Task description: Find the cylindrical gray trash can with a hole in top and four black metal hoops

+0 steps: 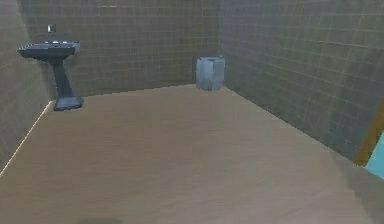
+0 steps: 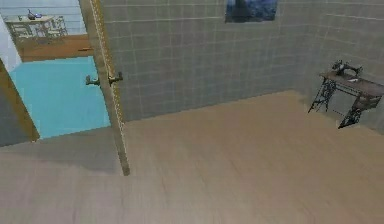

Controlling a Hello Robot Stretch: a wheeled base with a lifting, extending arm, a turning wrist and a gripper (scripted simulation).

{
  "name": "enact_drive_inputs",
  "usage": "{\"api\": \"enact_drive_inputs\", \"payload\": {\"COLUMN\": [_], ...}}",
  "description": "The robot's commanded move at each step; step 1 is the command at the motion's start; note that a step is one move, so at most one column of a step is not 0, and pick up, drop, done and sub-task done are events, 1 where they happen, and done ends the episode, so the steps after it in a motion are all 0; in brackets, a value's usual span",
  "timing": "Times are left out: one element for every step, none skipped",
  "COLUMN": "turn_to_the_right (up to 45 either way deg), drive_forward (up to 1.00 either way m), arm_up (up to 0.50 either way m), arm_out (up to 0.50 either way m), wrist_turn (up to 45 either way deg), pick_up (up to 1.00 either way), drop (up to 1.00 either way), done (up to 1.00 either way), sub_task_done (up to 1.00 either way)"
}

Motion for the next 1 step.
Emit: {"api": "enact_drive_inputs", "payload": {"turn_to_the_right": [0.0], "drive_forward": [0.15], "arm_up": [0.00], "arm_out": [0.00], "wrist_turn": [0.0], "pick_up": [0.00], "drop": [0.00], "done": [0.00], "sub_task_done": [0.00]}}
